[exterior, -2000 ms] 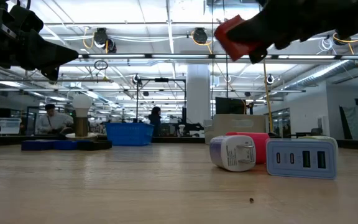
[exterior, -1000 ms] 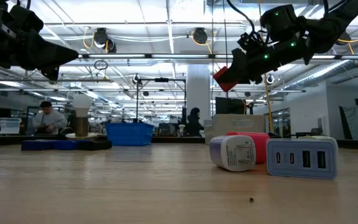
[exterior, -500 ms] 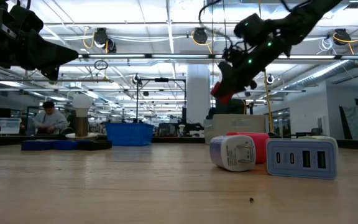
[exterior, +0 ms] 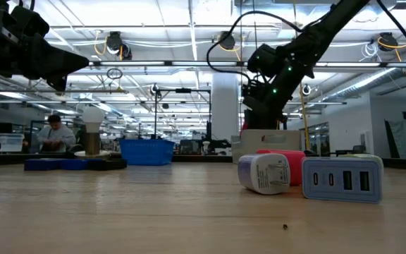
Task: Pick & Place Office items
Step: Put the red charger adapter into the gray bin
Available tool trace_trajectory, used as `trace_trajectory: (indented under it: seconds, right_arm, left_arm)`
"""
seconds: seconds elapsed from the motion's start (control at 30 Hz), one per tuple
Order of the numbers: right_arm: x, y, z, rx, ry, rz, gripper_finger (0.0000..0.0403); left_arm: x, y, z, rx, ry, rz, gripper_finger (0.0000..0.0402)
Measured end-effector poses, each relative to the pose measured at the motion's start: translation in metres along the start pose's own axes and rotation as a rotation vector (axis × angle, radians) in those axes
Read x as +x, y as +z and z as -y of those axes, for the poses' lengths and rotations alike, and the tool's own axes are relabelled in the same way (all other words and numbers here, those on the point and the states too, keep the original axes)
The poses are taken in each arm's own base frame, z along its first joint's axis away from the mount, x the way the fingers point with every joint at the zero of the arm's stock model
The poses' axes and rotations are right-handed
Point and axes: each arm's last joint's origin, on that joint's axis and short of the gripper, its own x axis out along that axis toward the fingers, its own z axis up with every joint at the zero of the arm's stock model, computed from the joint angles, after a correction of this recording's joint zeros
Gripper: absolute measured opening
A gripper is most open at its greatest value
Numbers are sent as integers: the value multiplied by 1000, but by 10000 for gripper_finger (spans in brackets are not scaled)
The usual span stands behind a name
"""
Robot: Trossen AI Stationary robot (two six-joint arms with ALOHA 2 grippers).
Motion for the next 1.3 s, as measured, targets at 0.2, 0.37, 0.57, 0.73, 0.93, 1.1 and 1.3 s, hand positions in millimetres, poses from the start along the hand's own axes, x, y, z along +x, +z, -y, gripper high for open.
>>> trace_trajectory:
  seconds: [0.2,0.37,0.57,0.73,0.93,1.1,1.3]
  right_arm:
    - [-1,-7,0,3,-4,-68,125]
    - [-1,-10,1,3,-12,-101,125]
    - [-1,-9,-3,-7,-5,-92,125]
    - [-1,-9,-3,-7,-6,-86,125]
    - [-1,-9,-3,-7,-5,-83,125]
    - [7,-14,-3,-8,-7,-119,125]
    - [11,-14,-4,-8,-3,-119,125]
  left_arm:
    - [0,0,0,0,0,0,21]
    - [0,0,0,0,0,0,21]
    - [0,0,0,0,0,0,21]
    - [0,0,0,0,0,0,21]
    - [0,0,0,0,0,0,21]
    - [0,0,0,0,0,0,21]
    - [0,0,0,0,0,0,21]
